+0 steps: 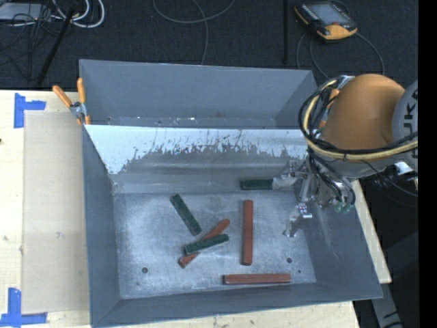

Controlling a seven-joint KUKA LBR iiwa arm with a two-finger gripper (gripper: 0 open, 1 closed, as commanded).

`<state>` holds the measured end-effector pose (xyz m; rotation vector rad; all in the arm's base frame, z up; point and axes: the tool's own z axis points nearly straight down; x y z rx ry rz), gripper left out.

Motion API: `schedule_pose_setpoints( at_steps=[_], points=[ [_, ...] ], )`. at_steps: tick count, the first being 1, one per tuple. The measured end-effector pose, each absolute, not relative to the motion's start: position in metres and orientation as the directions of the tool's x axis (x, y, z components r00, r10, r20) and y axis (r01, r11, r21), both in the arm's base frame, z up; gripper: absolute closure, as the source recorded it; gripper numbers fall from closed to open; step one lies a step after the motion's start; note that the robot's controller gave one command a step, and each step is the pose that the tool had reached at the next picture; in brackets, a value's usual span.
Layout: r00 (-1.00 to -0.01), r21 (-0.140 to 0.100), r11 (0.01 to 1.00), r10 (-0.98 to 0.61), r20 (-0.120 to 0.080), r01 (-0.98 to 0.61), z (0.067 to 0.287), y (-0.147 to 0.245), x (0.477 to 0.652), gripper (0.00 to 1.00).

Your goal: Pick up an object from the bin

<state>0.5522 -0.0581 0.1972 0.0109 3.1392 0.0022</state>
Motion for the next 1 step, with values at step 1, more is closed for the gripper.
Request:
schedule_pose_setpoints(
  at_steps=[1],
  points=[
    [-1.000, -0.001, 1.000, -0.022, -0.008, -0.022, 0.1544, -0.0490, 0.5543, 0.00]
  ],
)
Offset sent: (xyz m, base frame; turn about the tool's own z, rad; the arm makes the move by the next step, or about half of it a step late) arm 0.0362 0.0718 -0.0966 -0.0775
